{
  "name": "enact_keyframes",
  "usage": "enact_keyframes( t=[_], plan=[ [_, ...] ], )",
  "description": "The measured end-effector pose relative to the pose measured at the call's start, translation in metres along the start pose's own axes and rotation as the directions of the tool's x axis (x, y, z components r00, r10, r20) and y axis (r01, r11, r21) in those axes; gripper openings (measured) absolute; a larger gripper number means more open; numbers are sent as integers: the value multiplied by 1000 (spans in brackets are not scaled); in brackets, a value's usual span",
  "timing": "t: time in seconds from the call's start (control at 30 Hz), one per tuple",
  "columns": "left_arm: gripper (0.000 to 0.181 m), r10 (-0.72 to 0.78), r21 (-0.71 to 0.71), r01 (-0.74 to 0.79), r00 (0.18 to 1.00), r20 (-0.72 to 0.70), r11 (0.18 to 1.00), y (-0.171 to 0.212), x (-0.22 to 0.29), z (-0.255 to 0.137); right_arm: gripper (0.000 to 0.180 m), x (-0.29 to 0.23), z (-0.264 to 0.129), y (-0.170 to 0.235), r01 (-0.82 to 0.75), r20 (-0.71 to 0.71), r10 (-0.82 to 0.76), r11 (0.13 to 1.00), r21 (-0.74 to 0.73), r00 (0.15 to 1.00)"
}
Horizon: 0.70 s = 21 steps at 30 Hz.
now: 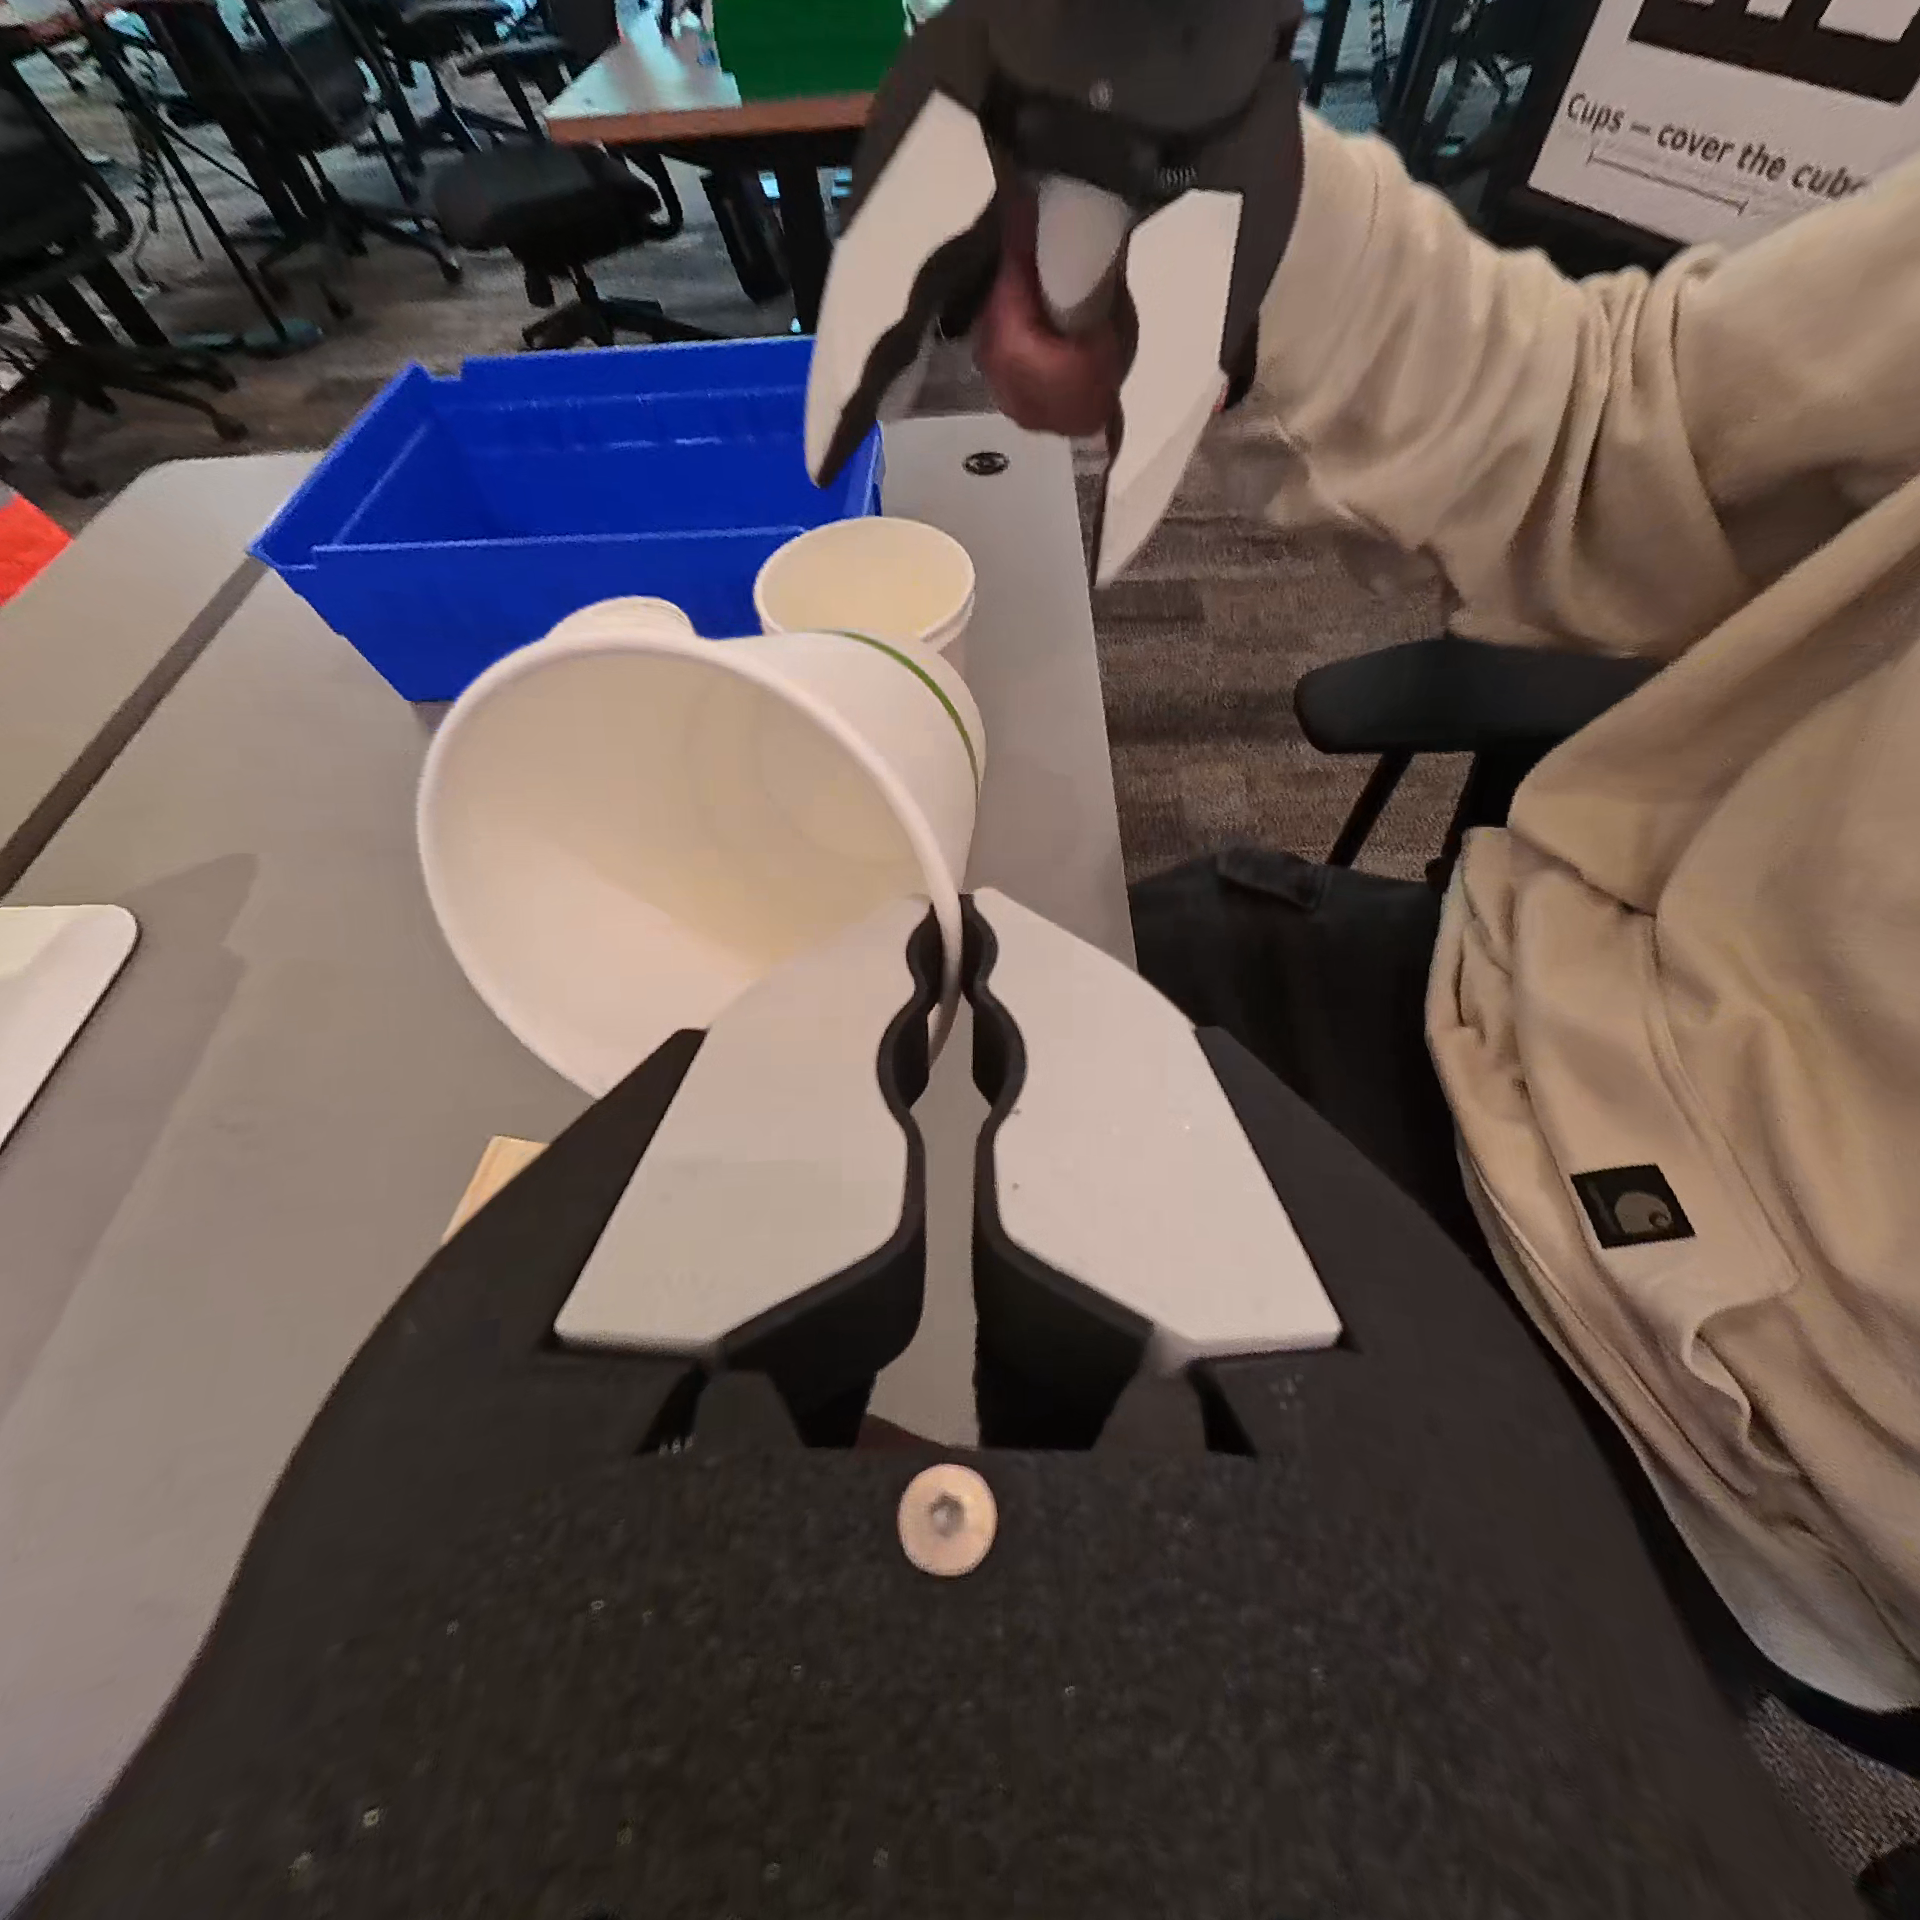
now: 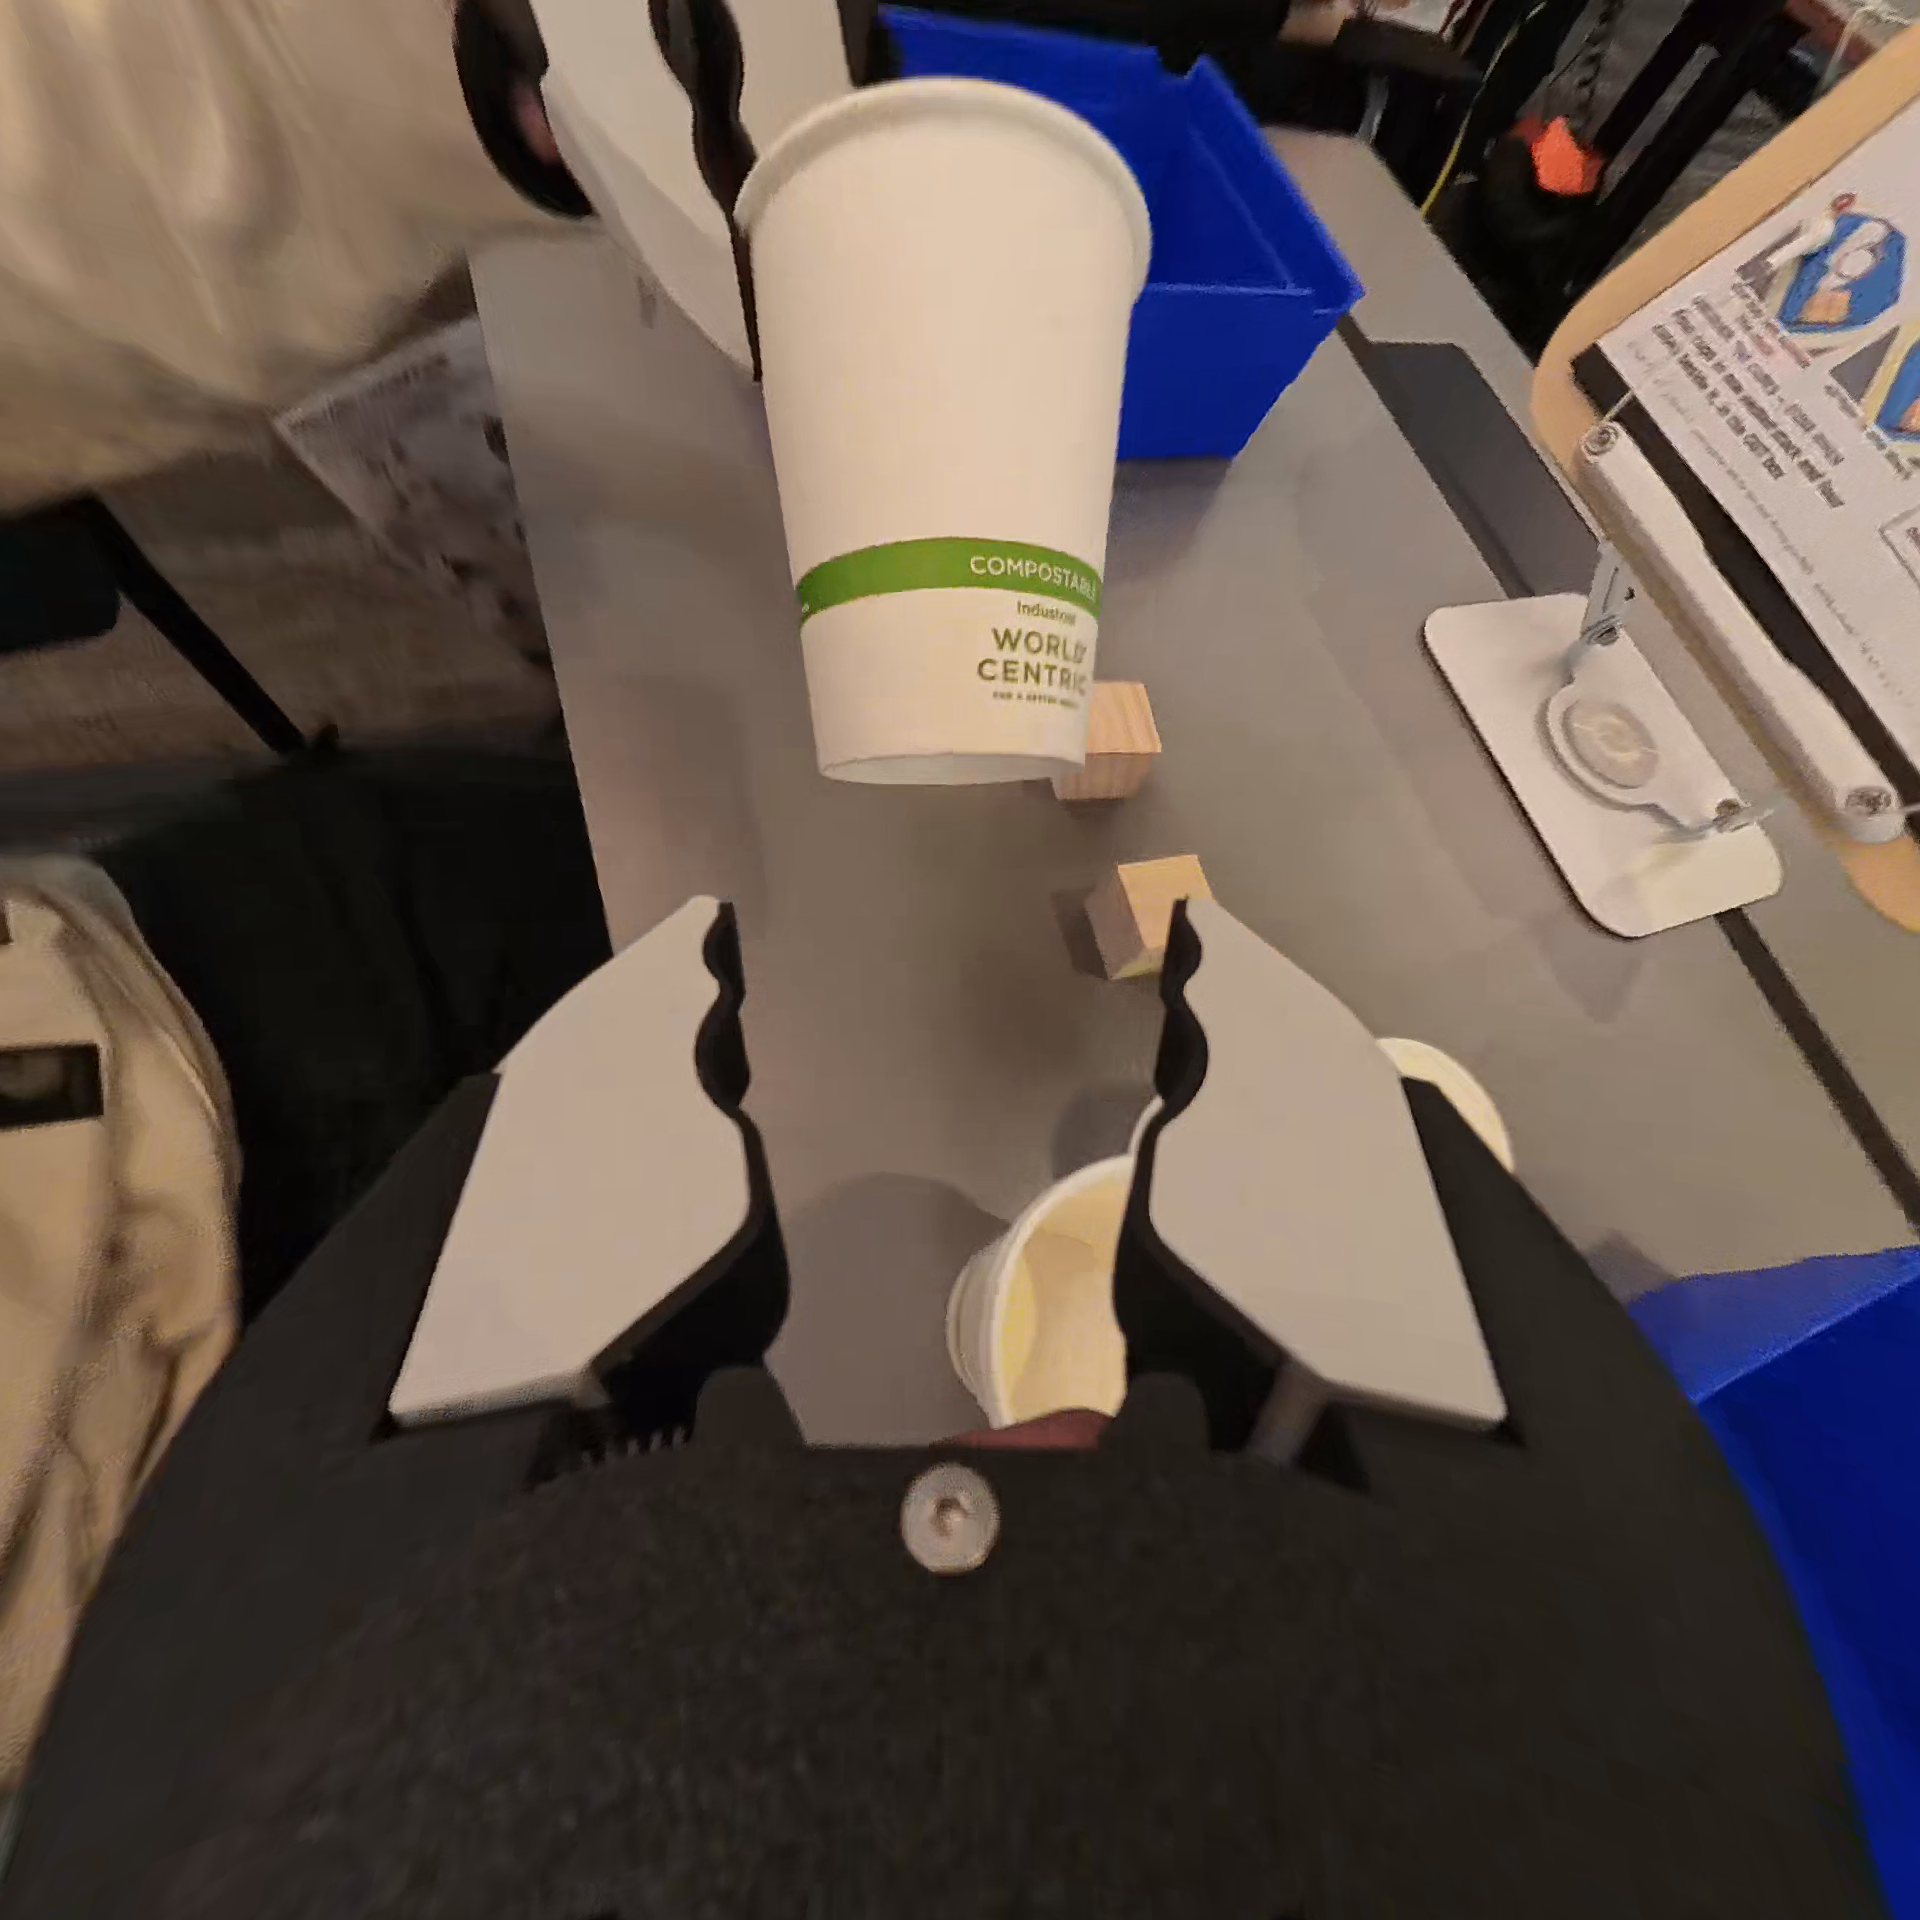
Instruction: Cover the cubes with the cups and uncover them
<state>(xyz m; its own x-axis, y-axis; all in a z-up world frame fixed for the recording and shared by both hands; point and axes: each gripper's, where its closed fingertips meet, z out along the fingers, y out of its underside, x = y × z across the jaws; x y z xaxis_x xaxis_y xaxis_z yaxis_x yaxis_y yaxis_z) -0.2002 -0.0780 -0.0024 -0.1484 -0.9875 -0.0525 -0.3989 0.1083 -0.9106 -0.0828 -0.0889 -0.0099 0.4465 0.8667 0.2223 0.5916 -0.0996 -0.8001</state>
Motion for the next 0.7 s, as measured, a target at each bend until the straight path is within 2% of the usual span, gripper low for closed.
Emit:
enact_keyframes(
  t=[0.13,0.33,0.7],
  plan=[
    [2,2,-16,-2,1000,-4,1000,3,2,2,80,7,10,-12,110,33,-108,991,-80,994],
    [2,-6,-1,6,1000,10,1000,0,-2,4,85,16,44,-22,150,56,-141,966,-210,988],
    [2,27,-50,-29,999,-39,998,3,8,16,89,-5,82,-49,96,263,-45,979,-182,964]
  ],
)
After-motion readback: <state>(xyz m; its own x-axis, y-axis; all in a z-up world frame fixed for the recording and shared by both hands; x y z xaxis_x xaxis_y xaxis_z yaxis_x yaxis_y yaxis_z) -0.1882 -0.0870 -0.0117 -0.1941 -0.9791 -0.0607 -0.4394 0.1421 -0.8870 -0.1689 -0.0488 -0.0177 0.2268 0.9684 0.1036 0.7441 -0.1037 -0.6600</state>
